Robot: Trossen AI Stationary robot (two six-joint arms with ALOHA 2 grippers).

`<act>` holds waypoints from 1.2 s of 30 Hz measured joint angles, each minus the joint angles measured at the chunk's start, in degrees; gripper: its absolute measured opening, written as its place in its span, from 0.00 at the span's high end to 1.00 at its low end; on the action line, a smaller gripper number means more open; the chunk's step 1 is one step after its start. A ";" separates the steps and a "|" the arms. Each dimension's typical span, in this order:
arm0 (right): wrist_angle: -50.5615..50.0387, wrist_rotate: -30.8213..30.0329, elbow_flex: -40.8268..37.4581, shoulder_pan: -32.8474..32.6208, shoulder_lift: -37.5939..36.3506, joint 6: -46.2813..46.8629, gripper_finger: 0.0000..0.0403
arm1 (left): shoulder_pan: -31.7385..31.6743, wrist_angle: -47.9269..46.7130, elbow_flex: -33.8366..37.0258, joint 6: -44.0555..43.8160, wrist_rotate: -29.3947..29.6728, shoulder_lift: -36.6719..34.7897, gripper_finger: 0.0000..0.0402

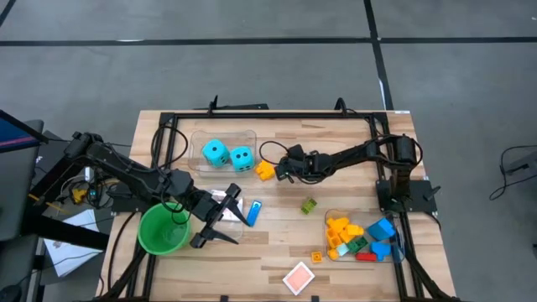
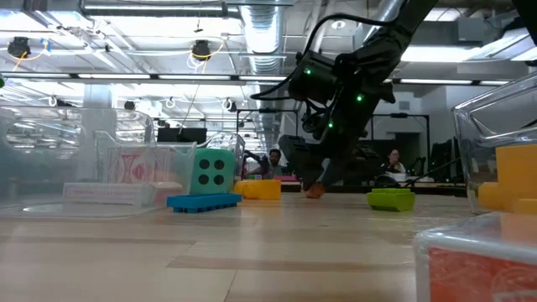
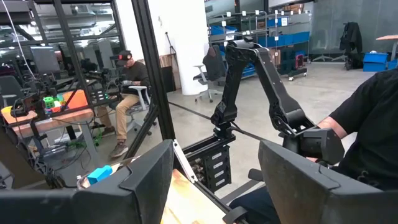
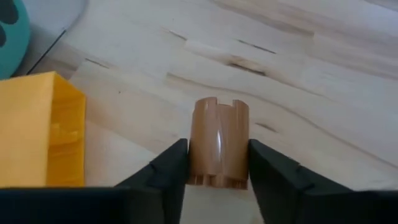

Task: Pick & Place Toys
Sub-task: Put the brown game piece into the bottom right transparent bin

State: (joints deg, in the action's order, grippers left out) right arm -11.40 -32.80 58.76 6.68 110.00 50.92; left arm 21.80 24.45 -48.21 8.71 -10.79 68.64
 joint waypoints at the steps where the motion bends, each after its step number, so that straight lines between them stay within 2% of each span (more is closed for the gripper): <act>1: 0.08 -0.02 0.00 0.07 -0.02 -0.19 0.68 | 0.00 0.00 0.00 0.00 0.00 0.00 0.42; 12: -1.21 0.22 -0.13 -0.53 -1.25 -2.33 0.69 | 0.00 0.00 0.00 0.00 -0.02 0.00 0.42; 20: -6.24 0.20 -0.09 -5.55 -10.61 -4.90 0.69 | 0.02 0.00 0.00 -0.02 0.00 -0.01 0.42; 28: -21.52 -0.24 -0.04 -18.36 -23.90 -1.34 0.69 | 0.00 -0.02 0.00 -0.07 -0.01 0.00 0.42; 36: -36.53 -4.77 -0.02 -38.35 -31.63 13.61 0.69 | 0.00 -0.02 0.00 -0.07 -0.01 -0.01 0.42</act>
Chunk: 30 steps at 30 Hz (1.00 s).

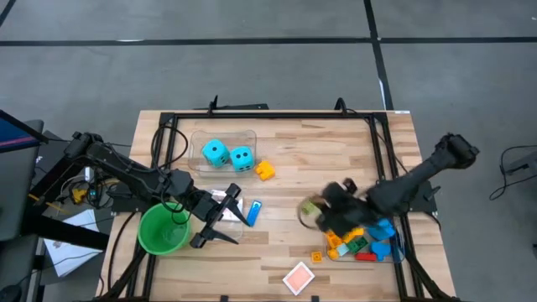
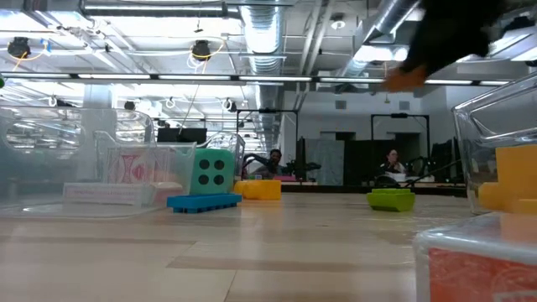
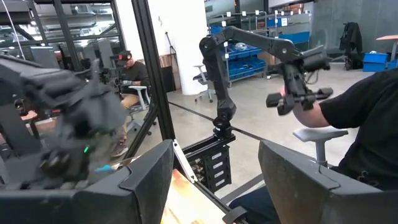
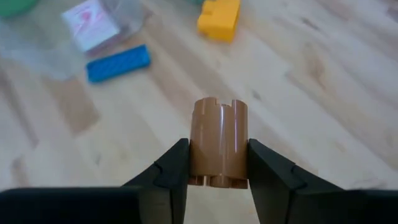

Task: Pick & Place Toys
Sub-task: Put the brown game piece into the bottom right transparent bin

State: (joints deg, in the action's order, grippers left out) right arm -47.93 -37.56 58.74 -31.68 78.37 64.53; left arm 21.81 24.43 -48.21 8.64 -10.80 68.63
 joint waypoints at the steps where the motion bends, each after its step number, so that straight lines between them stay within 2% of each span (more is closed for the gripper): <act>1: -1.64 -0.55 0.00 -2.52 -0.75 2.41 0.69 | 0.02 0.00 0.00 0.01 -0.01 0.01 0.42; 8: -11.09 -5.11 0.02 -18.87 -3.81 17.49 0.68 | 0.02 0.02 0.00 0.02 0.01 0.01 0.42; 15: -18.86 -2.95 0.02 -28.65 -3.72 30.86 0.68 | 0.00 0.00 0.00 0.04 0.01 0.01 0.42; 22: -21.05 1.61 -0.01 -30.67 -0.56 35.58 0.68 | 0.00 0.02 0.00 0.07 0.01 0.01 0.42; 30: -15.37 8.78 -0.02 -26.80 0.60 35.25 0.67 | 0.00 0.04 0.00 0.10 0.01 0.01 0.42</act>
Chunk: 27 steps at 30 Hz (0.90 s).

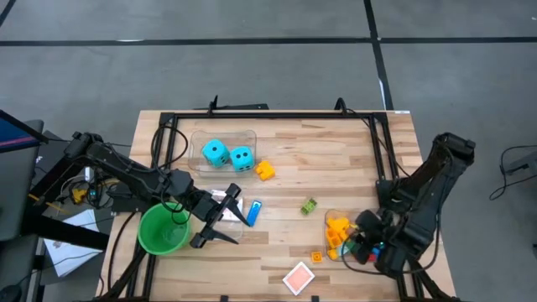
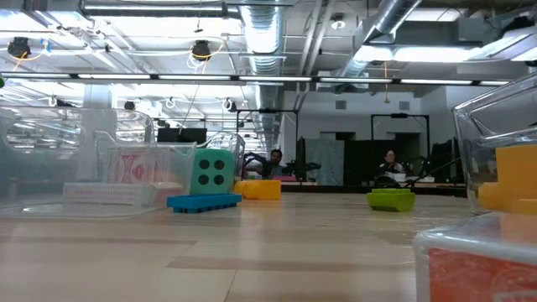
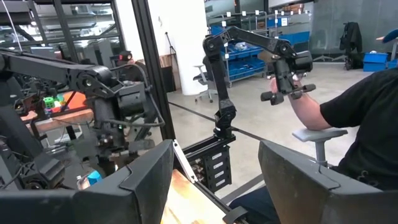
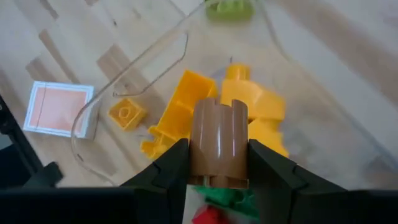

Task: Pick & Place Toys
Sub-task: Put the brown game piece into the bottom right transparent bin

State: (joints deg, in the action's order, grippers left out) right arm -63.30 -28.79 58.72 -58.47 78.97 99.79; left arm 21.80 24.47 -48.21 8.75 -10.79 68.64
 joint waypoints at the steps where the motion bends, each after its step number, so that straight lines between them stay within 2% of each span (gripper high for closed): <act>1: 0.73 1.25 0.00 0.66 0.21 -0.41 0.67 | 0.00 0.02 0.00 0.00 0.00 -0.01 0.42; 6: 0.37 8.75 0.02 4.00 2.49 -0.78 0.67 | 0.00 -0.01 0.00 0.01 0.00 0.00 0.42; 9: 0.87 11.16 0.02 4.93 2.98 -0.74 0.67 | 0.00 -0.01 0.00 0.01 0.00 0.00 0.42; 20: 1.87 11.19 0.02 5.00 2.78 -0.28 0.67 | 0.00 -0.01 0.00 0.01 0.00 0.00 0.42; 27: 1.87 11.16 0.02 5.00 2.78 -0.31 0.61 | 0.00 -0.01 0.00 0.01 0.00 0.00 0.42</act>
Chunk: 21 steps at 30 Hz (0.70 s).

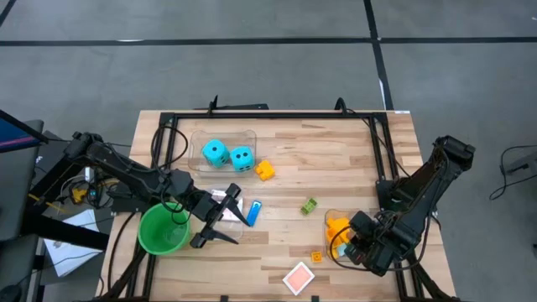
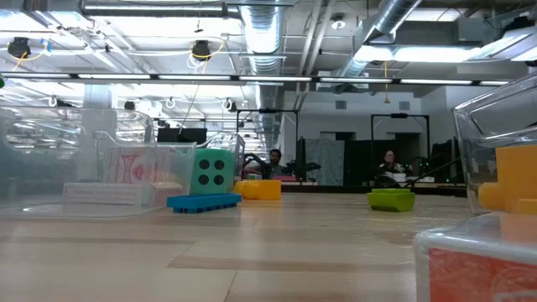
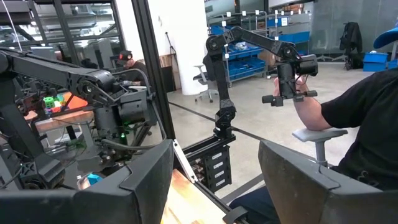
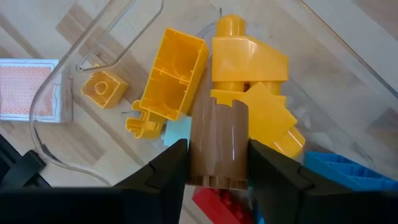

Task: Pick & Place Toys
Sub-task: Put the brown game piece into the bottom right transparent bin, then put the light green game piece into the bottom right transparent bin

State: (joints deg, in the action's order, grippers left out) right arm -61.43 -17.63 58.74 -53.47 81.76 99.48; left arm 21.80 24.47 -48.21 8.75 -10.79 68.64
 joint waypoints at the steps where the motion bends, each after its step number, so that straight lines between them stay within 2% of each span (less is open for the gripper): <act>1: 0.00 -0.15 0.00 0.00 0.00 -0.04 0.61 | 0.00 0.00 0.00 0.00 0.00 0.00 0.42; 21: 0.04 -2.28 0.00 0.02 0.00 -2.59 0.53 | 0.00 0.00 0.00 0.00 0.00 -0.01 0.42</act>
State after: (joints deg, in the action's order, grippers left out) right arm -61.39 -19.91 58.74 -53.45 81.76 96.89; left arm 21.80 24.47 -48.21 8.75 -10.79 68.63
